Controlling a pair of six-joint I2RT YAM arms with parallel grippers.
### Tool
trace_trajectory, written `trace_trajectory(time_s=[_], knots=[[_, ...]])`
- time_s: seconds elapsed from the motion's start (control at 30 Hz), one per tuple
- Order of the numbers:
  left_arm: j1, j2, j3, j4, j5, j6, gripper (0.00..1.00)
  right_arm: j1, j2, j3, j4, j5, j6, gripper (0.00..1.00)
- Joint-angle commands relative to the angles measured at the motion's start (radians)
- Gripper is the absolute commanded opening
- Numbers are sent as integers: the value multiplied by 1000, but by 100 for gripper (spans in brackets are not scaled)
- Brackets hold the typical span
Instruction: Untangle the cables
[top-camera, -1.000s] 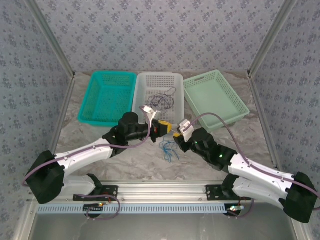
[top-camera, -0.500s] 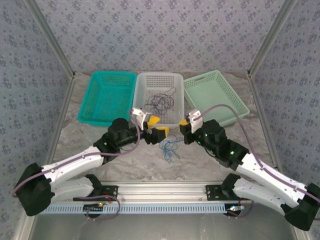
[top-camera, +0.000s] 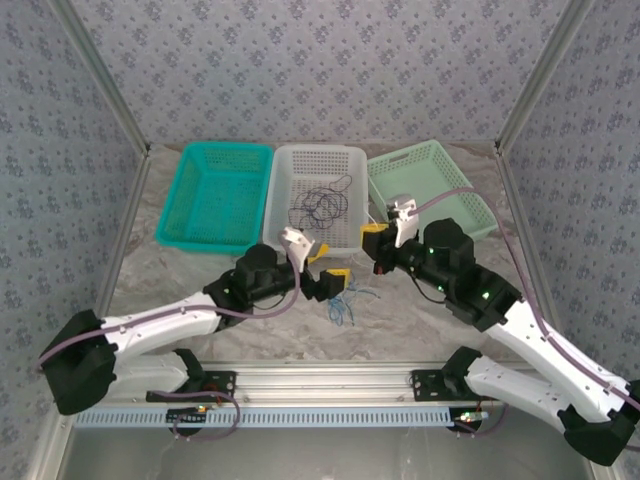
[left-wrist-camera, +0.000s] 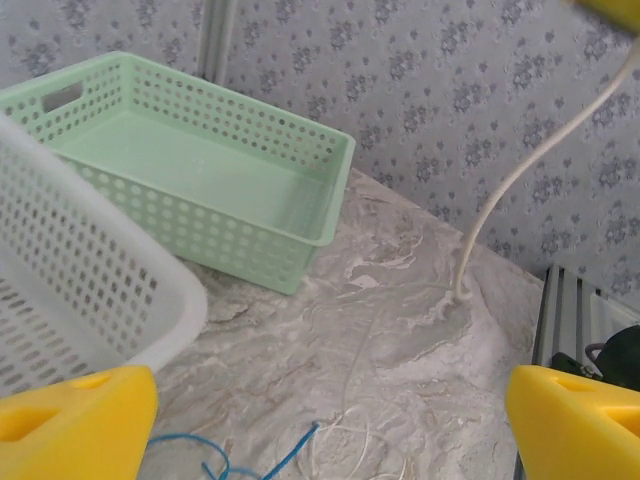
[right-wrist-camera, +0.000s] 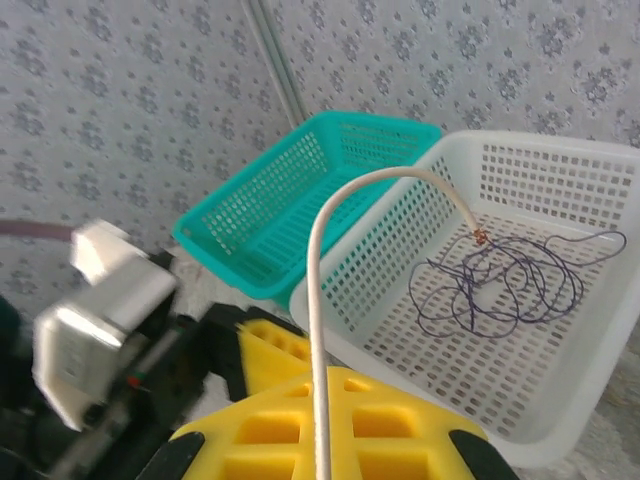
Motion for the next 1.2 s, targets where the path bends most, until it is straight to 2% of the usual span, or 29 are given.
trace_trajectory(time_s=[0.0,0.27,0.47,0.63,0.73,0.83,0.9,1.17], knots=[[-26,59,67,84,27,53,90,-6,-12,84,-36,-33,36,0],[-61,192,153,154,43,86,91,-12,-16,191,-57,-42,68,0],[-67,298,216,176,64,90,90,-29,8,346,-85,-60,60,0],[-70,377,252,162,68,66,88,-52,31,462,-143,-18,28,0],[-70,406,265,131,59,52,82,-86,49,562,-180,2,7,0],[-70,418,267,129,65,43,61,-113,54,612,-180,6,5,0],[-70,427,271,120,65,45,51,-124,53,638,-185,12,7,0],[-70,526,319,3,47,31,51,-156,36,710,-121,53,9,0]])
